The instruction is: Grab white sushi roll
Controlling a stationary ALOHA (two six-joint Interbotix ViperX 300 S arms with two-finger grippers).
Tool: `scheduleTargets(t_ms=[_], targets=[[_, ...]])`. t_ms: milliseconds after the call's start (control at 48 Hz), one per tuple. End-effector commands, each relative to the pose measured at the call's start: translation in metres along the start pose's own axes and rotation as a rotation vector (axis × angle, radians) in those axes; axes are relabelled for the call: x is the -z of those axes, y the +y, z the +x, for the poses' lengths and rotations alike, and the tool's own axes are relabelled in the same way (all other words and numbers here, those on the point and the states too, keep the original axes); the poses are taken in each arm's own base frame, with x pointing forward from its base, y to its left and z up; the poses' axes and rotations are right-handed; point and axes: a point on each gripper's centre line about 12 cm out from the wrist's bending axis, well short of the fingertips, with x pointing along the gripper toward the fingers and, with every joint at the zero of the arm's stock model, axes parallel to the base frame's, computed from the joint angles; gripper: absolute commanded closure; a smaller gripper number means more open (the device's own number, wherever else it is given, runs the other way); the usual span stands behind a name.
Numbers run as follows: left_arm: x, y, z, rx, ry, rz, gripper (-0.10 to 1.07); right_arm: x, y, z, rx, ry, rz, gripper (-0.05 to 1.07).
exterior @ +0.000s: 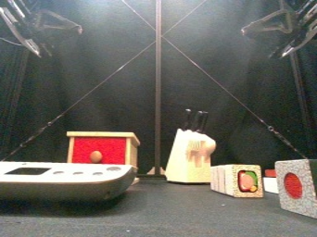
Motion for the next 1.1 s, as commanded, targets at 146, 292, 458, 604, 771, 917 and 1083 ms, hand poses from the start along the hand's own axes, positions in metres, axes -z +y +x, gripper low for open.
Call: scheduleTargets(t_ms=[146, 292, 458, 604, 771, 917, 1083], targets=[[-0.001, 0.001, 0.002, -0.005, -0.011, -0.009, 1.0, -0.013, -0.004, 0.015, 0.024, -0.01, 0.094, 1.0], [0.006, 0.0, 0.005, -0.001, 0.017, -0.006, 0.99, -0.013, -0.012, 0.029, 0.081, 0.024, 0.353, 0.99], [0.013, -0.001, 0.014, 0.002, 0.06, -0.006, 0.98, -0.004, -0.013, 0.047, 0.132, 0.138, 0.618, 0.99], [0.02, -0.001, 0.022, 0.002, 0.095, -0.001, 0.98, 0.005, -0.017, 0.061, 0.205, 0.277, 0.873, 0.98], [0.022, -0.001, 0.023, 0.003, 0.1, 0.002, 0.98, 0.012, -0.019, 0.065, 0.279, 0.484, 1.04, 0.98], [0.022, 0.0, 0.023, 0.001, 0.101, 0.002, 0.98, 0.013, -0.019, 0.062, 0.326, 0.643, 1.077, 0.97], [0.022, -0.001, 0.023, 0.002, 0.1, 0.0, 0.98, 0.011, -0.021, 0.06, 0.405, 0.741, 1.098, 0.97]])
